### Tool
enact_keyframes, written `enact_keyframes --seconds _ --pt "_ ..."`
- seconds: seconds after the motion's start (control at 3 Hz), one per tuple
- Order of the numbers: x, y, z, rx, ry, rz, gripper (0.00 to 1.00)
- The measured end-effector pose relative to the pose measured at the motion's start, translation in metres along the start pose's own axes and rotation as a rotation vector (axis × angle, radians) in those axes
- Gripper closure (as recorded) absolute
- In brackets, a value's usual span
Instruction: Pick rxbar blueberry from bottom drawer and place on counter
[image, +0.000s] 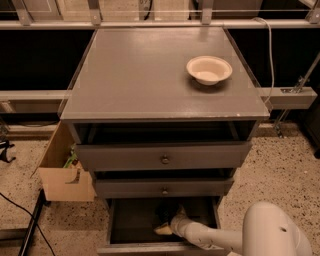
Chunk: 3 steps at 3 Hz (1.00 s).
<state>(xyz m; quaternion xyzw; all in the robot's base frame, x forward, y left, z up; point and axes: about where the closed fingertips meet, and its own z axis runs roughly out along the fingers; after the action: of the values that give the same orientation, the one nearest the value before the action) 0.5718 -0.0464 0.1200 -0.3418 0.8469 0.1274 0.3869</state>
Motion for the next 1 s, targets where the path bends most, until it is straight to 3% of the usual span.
enact_keyframes --seconds 0.67,1.0 --pt "0.0083 0.0033 0.0059 -0.024 0.004 0.017 0.04" --pt "0.0083 0.0033 0.0059 -0.025 0.004 0.017 0.17"
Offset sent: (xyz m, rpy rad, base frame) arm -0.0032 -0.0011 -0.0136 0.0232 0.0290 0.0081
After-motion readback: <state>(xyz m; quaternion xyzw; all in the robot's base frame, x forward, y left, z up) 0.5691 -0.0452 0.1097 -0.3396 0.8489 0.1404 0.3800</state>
